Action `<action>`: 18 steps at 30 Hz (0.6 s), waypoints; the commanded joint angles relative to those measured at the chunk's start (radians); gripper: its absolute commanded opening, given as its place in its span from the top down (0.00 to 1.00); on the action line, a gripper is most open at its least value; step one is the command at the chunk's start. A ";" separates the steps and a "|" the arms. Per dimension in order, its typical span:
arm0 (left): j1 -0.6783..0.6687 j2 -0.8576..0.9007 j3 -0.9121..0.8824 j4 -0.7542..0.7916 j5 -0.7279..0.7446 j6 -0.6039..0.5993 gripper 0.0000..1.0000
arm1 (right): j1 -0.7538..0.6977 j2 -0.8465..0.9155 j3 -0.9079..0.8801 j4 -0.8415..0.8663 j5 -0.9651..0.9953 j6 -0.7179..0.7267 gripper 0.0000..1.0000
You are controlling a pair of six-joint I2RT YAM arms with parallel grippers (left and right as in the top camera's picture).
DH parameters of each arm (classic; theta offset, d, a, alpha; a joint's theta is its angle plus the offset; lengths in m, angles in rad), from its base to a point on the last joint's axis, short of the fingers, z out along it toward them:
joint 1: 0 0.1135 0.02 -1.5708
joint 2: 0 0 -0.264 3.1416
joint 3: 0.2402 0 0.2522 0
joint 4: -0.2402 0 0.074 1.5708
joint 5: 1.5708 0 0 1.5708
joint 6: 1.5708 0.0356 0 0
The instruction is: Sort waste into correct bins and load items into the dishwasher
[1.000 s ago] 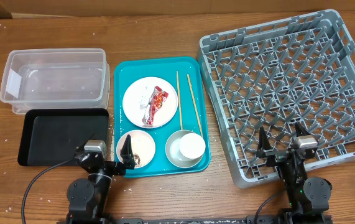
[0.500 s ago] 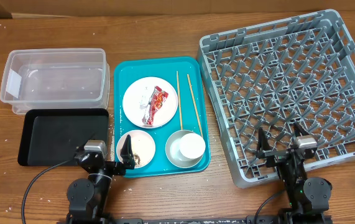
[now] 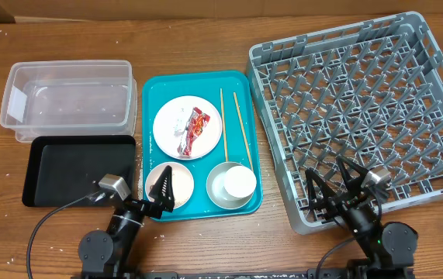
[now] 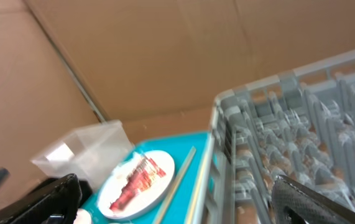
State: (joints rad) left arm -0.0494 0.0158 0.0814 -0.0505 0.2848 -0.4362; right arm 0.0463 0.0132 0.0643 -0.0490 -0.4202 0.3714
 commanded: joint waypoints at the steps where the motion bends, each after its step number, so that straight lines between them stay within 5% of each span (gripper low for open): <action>1: 0.010 0.007 0.135 -0.069 0.080 0.023 0.00 | 0.000 0.014 0.228 -0.062 -0.019 0.025 0.00; 6: 0.010 0.165 0.393 -0.308 0.017 0.083 0.00 | 0.000 0.207 0.533 -0.323 -0.019 0.014 0.00; 11: 0.010 0.544 0.719 -0.591 0.023 0.109 0.00 | 0.000 0.534 0.801 -0.563 -0.027 0.014 0.00; 15: 0.010 0.765 0.916 -0.789 0.031 0.116 0.00 | 0.000 0.704 0.859 -0.580 -0.141 0.039 0.00; 18: 0.010 0.905 0.999 -0.880 0.243 0.144 0.00 | 0.000 0.811 0.859 -0.535 -0.415 0.044 0.00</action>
State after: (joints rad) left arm -0.0494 0.8532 1.0222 -0.9199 0.3367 -0.3405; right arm 0.0467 0.7883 0.8967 -0.6113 -0.6312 0.4068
